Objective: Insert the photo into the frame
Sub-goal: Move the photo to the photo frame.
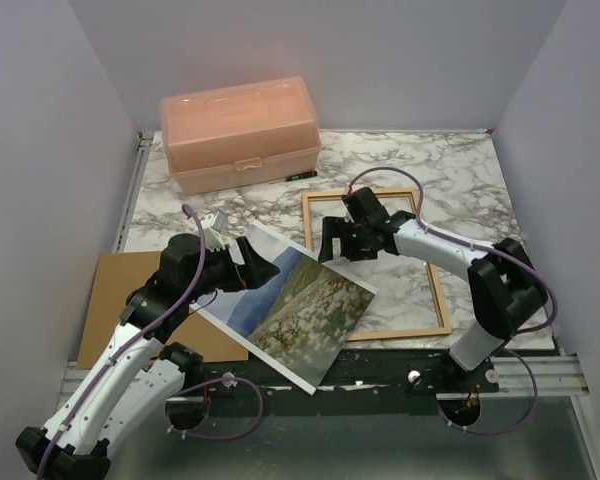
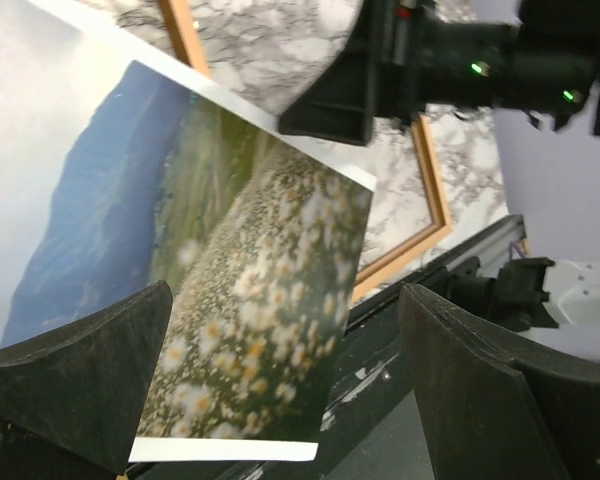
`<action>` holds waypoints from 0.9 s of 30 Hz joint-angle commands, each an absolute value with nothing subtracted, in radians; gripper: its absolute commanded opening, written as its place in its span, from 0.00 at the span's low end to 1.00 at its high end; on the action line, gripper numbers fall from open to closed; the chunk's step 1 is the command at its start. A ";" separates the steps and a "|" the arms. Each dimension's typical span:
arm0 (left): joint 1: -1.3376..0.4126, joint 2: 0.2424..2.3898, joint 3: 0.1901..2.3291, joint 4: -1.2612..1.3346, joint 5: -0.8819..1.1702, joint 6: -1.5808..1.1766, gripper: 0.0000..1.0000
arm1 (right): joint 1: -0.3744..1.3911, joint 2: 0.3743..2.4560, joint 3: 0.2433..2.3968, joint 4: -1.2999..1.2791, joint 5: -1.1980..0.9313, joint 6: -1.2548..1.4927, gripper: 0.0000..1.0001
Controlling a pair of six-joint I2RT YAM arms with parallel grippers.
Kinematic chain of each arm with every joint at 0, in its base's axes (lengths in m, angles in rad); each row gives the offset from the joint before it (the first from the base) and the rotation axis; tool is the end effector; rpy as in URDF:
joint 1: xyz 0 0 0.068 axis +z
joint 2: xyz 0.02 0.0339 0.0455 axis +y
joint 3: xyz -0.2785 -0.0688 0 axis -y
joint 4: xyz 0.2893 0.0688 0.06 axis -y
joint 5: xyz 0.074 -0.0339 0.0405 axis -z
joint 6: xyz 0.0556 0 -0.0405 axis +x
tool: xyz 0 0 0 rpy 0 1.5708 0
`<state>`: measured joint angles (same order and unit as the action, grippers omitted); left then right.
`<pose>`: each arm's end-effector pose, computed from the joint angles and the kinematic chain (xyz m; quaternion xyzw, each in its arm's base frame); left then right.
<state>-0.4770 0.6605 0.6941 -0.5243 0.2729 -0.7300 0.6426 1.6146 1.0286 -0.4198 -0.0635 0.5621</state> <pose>0.1705 -0.1050 0.2939 -0.0378 0.8517 -0.3852 0.3532 0.2987 0.2280 0.1724 -0.0475 0.9587 0.1830 0.2123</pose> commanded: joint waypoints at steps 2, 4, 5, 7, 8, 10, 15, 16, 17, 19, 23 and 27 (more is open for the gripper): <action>-0.471 0.614 0.656 -0.389 0.367 -0.747 0.98 | 0.628 1.737 1.144 -0.306 -0.302 0.417 0.99; -0.472 0.623 0.666 -0.412 0.355 -0.734 0.98 | 0.627 1.784 1.167 -0.290 -0.379 0.399 0.98; -0.471 0.630 0.671 -0.423 0.349 -0.729 0.98 | 0.627 1.807 1.180 -0.289 -0.410 0.390 0.97; -0.472 0.641 0.680 -0.441 0.335 -0.720 0.98 | 0.627 1.853 1.200 -0.293 -0.434 0.380 0.95; -0.470 0.645 0.684 -0.446 0.334 -0.717 0.99 | 0.627 1.870 1.204 -0.293 -0.438 0.379 0.94; -0.471 0.652 0.691 -0.451 0.332 -0.714 0.99 | 0.627 1.888 1.202 -0.284 -0.454 0.375 0.94; -0.471 0.652 0.682 -0.453 0.333 -0.714 0.99 | 0.627 1.904 1.193 -0.272 -0.499 0.372 0.93; -0.472 0.649 0.679 -0.455 0.333 -0.715 0.98 | 0.627 1.907 1.192 -0.270 -0.517 0.373 0.92; -0.472 0.646 0.678 -0.457 0.332 -0.715 0.99 | 0.627 1.910 1.188 -0.266 -0.527 0.375 0.91; -0.471 0.645 0.678 -0.465 0.324 -0.712 0.99 | 0.627 1.910 1.175 -0.257 -0.561 0.380 0.87; -0.471 0.644 0.684 -0.466 0.320 -0.709 0.99 | 0.627 1.887 1.132 -0.231 -0.598 0.402 0.65; -0.471 0.653 0.700 -0.475 0.321 -0.706 0.98 | 0.627 1.846 1.085 -0.214 -0.603 0.417 0.41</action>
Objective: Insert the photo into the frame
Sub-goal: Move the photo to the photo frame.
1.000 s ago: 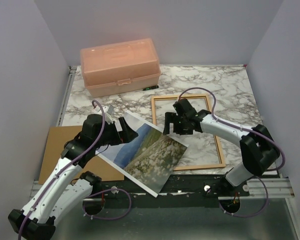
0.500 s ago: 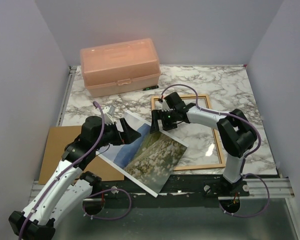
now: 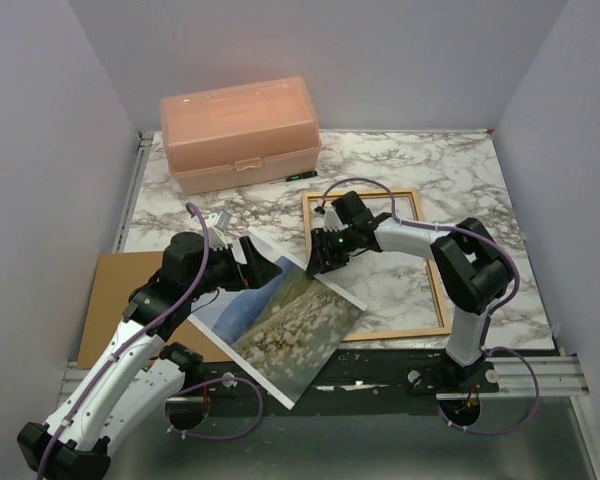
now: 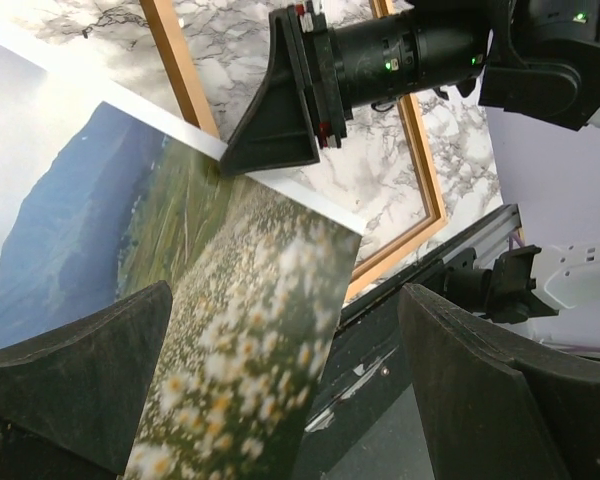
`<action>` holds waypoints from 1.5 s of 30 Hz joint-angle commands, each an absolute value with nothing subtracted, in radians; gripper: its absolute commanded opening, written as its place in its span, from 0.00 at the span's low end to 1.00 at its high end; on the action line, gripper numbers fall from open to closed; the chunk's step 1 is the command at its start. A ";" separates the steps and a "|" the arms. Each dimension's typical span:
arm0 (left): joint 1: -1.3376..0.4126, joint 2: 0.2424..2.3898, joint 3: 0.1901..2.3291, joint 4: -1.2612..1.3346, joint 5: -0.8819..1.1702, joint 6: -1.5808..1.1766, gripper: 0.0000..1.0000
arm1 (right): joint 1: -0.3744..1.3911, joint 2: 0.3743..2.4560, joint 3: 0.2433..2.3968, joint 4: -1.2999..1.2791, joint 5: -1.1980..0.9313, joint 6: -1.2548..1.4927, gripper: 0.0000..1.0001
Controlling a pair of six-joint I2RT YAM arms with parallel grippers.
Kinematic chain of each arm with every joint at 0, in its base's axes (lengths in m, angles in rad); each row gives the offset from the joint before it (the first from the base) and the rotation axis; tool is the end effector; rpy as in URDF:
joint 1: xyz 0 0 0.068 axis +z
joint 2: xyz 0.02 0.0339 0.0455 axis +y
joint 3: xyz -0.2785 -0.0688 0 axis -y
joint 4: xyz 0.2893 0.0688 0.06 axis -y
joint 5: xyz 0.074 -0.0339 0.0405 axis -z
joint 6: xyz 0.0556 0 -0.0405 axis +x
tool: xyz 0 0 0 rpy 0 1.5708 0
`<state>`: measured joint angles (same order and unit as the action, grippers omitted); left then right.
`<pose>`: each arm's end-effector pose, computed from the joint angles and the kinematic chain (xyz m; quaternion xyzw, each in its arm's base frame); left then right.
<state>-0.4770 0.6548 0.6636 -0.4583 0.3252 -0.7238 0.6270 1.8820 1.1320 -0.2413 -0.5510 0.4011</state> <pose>0.1713 -0.1085 0.2906 -0.0174 0.8400 -0.4096 0.3555 0.3265 0.2725 0.1238 -0.1812 0.9075 0.3622 0.1112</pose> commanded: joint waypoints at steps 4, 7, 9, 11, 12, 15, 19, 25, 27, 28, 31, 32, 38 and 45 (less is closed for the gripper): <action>-0.470 0.645 0.694 -0.486 0.317 -0.707 0.99 | 0.627 1.807 1.043 -0.191 -0.644 0.437 0.34; -0.472 0.633 0.683 -0.486 0.306 -0.712 0.99 | 0.627 1.784 1.008 -0.152 -0.687 0.465 0.30; -0.471 0.630 0.681 -0.482 0.302 -0.716 0.98 | 0.627 1.766 0.977 -0.120 -0.712 0.490 0.23; -0.471 0.635 0.686 -0.479 0.307 -0.717 0.99 | 0.627 1.745 0.945 -0.088 -0.724 0.519 0.12; -0.472 0.637 0.689 -0.482 0.308 -0.718 0.99 | 0.627 1.735 0.926 -0.068 -0.731 0.533 0.09; -0.472 0.643 0.695 -0.482 0.314 -0.720 0.99 | 0.627 1.695 0.887 -0.030 -0.729 0.577 0.01; -0.471 0.635 0.688 -0.489 0.310 -0.722 0.99 | 0.627 1.596 0.841 -0.039 -0.609 0.634 0.00; -0.471 0.634 0.681 -0.478 0.311 -0.723 0.99 | 0.626 1.366 0.780 -0.130 -0.361 0.708 0.00; -0.471 0.643 0.682 -0.472 0.316 -0.726 0.99 | 0.625 1.275 0.755 -0.171 -0.258 0.742 0.00; -0.471 0.647 0.680 -0.470 0.320 -0.728 0.99 | 0.626 1.242 0.740 -0.187 -0.220 0.761 0.00; -0.471 0.653 0.670 -0.458 0.328 -0.738 0.98 | 0.623 1.164 0.710 -0.233 -0.133 0.794 0.00; -0.472 0.652 0.664 -0.452 0.331 -0.741 0.98 | 0.624 1.151 0.699 -0.249 -0.115 0.808 0.00; -0.471 0.656 0.667 -0.449 0.328 -0.741 0.99 | 0.624 1.176 0.671 -0.302 -0.134 0.807 0.28; -0.471 0.655 0.665 -0.467 0.320 -0.739 0.98 | 0.618 1.231 0.714 -0.361 -0.112 0.721 0.94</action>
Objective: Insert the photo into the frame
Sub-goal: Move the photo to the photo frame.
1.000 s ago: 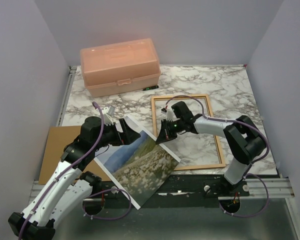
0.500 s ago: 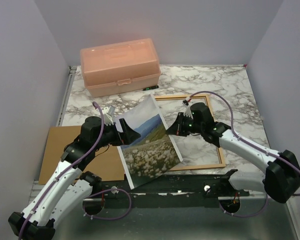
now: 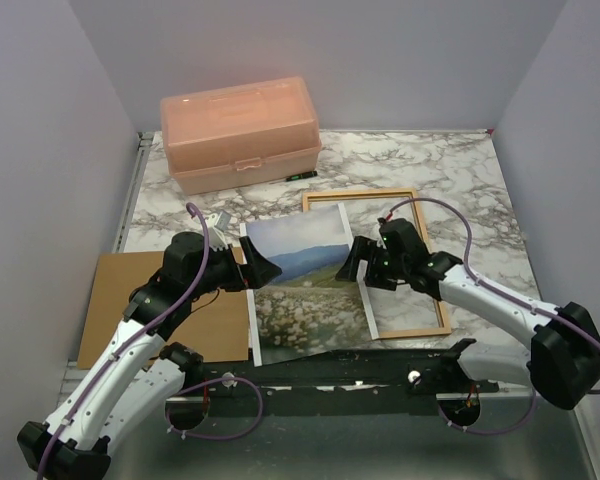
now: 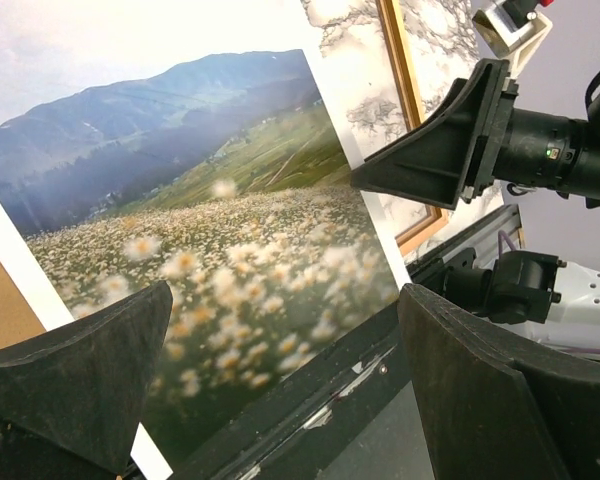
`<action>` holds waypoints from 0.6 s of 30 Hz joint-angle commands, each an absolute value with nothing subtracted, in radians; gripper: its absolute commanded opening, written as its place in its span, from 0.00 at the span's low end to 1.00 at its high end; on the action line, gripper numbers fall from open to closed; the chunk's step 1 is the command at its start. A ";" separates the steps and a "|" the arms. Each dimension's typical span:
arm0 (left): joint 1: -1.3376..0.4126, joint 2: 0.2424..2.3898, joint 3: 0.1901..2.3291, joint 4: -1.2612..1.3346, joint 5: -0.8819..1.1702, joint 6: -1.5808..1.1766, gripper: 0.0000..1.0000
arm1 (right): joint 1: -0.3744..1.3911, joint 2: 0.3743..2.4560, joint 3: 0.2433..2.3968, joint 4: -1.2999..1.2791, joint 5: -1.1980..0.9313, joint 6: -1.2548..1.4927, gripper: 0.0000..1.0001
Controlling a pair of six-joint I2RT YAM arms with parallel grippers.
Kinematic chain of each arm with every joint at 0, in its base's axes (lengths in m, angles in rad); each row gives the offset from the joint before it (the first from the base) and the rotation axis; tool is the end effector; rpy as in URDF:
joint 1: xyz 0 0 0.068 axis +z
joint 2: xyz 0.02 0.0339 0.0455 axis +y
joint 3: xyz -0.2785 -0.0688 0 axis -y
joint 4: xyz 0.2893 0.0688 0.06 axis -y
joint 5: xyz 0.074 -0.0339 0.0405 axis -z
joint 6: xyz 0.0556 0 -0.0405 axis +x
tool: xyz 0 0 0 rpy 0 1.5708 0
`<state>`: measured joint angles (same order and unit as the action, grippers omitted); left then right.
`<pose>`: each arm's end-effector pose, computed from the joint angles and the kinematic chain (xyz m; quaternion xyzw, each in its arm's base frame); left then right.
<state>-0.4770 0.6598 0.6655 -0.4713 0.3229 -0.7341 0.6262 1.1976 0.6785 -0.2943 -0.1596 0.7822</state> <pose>0.1715 -0.1085 0.2890 -0.0240 0.8440 -0.4074 0.3481 0.2282 0.1759 0.1877 0.0428 0.9257 0.2950 0.2329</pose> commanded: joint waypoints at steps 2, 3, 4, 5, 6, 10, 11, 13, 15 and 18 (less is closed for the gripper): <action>-0.470 0.657 0.660 -0.461 0.326 -0.738 0.99 | 0.606 1.265 0.746 -0.402 -0.097 0.691 0.98; -0.471 0.662 0.658 -0.452 0.335 -0.738 0.99 | 0.595 1.282 0.759 -0.417 -0.097 0.678 0.98; -0.471 0.673 0.658 -0.446 0.340 -0.741 0.98 | 0.584 1.300 0.767 -0.429 -0.095 0.671 0.98; -0.471 0.682 0.659 -0.442 0.342 -0.744 0.99 | 0.570 1.313 0.770 -0.434 -0.101 0.665 0.99; -0.471 0.693 0.662 -0.440 0.339 -0.752 0.99 | 0.556 1.326 0.766 -0.434 -0.116 0.660 0.99; -0.472 0.748 0.646 -0.423 0.352 -0.774 0.98 | 0.502 1.370 0.734 -0.394 -0.215 0.646 0.99; -0.472 0.765 0.639 -0.424 0.351 -0.778 0.99 | 0.497 1.383 0.727 -0.379 -0.235 0.642 0.99; -0.472 0.806 0.627 -0.421 0.353 -0.781 0.98 | 0.493 1.405 0.718 -0.354 -0.282 0.639 0.98; -0.474 0.854 0.629 -0.425 0.357 -0.780 0.98 | 0.492 1.427 0.712 -0.334 -0.325 0.642 0.98; -0.477 0.918 0.647 -0.435 0.368 -0.776 0.98 | 0.492 1.431 0.680 -0.270 -0.393 0.662 0.94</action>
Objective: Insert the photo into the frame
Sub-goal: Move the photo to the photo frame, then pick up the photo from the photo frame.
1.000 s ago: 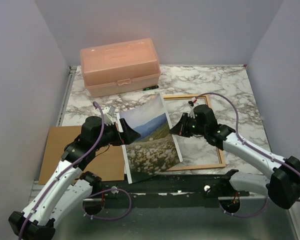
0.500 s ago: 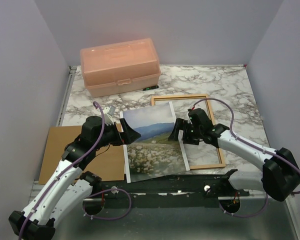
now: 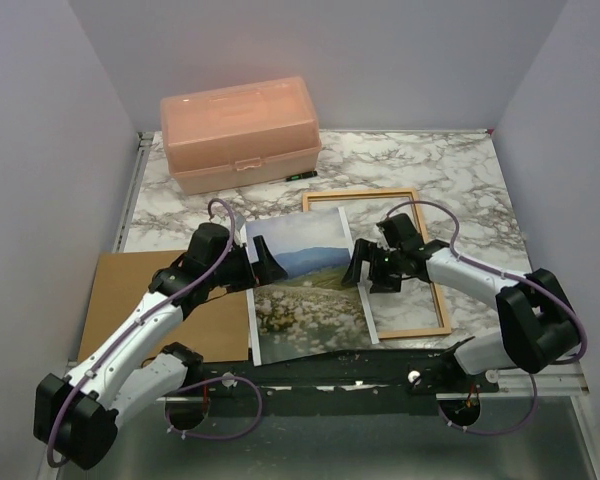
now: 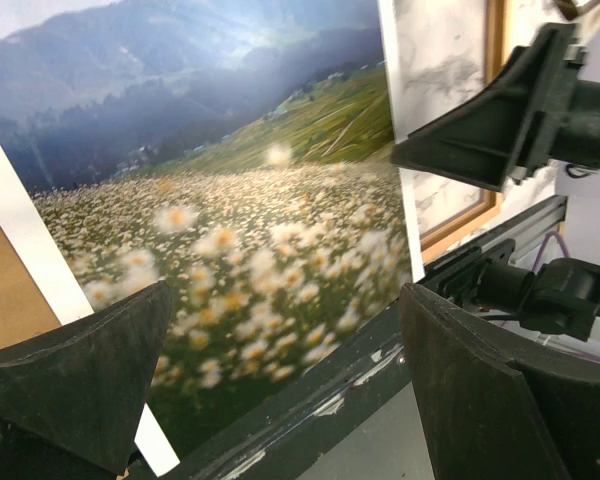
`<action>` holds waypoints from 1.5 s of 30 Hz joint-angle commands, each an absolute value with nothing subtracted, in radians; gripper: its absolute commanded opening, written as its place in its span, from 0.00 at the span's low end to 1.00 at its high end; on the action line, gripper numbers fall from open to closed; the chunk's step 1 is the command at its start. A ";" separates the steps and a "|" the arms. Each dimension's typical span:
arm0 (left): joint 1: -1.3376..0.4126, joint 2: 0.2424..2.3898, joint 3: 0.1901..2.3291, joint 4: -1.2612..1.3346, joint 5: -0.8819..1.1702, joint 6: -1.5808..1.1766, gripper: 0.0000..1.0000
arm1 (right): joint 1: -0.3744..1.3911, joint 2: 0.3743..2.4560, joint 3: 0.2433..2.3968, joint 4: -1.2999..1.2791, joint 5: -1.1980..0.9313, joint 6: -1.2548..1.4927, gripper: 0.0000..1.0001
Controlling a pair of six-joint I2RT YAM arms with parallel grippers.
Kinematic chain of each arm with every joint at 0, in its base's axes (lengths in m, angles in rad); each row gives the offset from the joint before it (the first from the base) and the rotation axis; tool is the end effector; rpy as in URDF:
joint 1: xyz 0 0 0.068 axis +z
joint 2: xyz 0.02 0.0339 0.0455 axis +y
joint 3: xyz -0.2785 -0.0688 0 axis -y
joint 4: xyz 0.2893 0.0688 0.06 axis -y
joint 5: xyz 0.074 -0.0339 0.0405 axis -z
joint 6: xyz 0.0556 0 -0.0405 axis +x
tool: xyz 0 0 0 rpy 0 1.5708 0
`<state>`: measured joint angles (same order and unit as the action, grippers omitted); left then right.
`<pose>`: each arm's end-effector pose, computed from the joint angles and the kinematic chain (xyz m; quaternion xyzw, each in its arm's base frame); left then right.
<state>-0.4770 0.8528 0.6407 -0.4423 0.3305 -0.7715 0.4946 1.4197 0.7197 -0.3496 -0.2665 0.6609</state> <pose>0.1984 -0.1229 0.2439 -0.0578 0.8857 -0.3747 0.2678 0.2585 0.1560 0.1377 0.0454 0.9572 0.2470 0.1438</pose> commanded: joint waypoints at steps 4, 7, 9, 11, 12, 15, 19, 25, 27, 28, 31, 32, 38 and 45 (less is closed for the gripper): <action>-0.483 0.946 0.635 -0.419 0.377 -0.782 0.98 | 0.492 1.413 0.622 -0.168 -0.466 0.709 0.90; -0.482 0.936 0.622 -0.409 0.378 -0.786 0.99 | 0.491 1.414 0.590 -0.110 -0.499 0.727 0.87; -0.483 0.931 0.619 -0.407 0.374 -0.785 0.98 | 0.488 1.416 0.564 -0.064 -0.520 0.740 0.85; -0.483 0.931 0.629 -0.415 0.375 -0.781 0.99 | 0.488 1.413 0.539 -0.023 -0.536 0.752 0.83; -0.483 0.933 0.634 -0.418 0.376 -0.778 0.99 | 0.488 1.411 0.525 -0.011 -0.542 0.762 0.82; -0.485 0.927 0.626 -0.413 0.379 -0.785 0.99 | 0.486 1.412 0.487 0.079 -0.574 0.788 0.65; -0.485 0.915 0.609 -0.414 0.374 -0.786 0.98 | 0.486 1.436 0.474 0.134 -0.616 0.799 0.36; -0.484 0.917 0.642 -0.447 0.358 -0.766 0.99 | 0.486 1.403 0.483 0.130 -0.639 0.812 0.11; -0.485 0.917 0.652 -0.455 0.357 -0.764 0.98 | 0.485 1.375 0.502 0.092 -0.627 0.805 0.06; -0.485 0.914 0.651 -0.457 0.357 -0.764 0.98 | 0.486 1.363 0.523 0.067 -0.618 0.796 0.04; -0.485 0.900 0.643 -0.458 0.351 -0.768 0.99 | 0.485 1.322 0.595 -0.064 -0.584 0.756 0.00; -0.485 0.894 0.638 -0.457 0.350 -0.770 0.99 | 0.485 1.305 0.626 -0.111 -0.569 0.744 0.00; -0.485 0.905 0.652 -0.469 0.335 -0.763 0.98 | 0.486 1.191 0.820 -0.399 -0.391 0.675 0.00; -0.483 0.908 0.644 -0.483 0.322 -0.759 0.98 | 0.486 1.128 1.091 -0.724 -0.165 0.608 0.00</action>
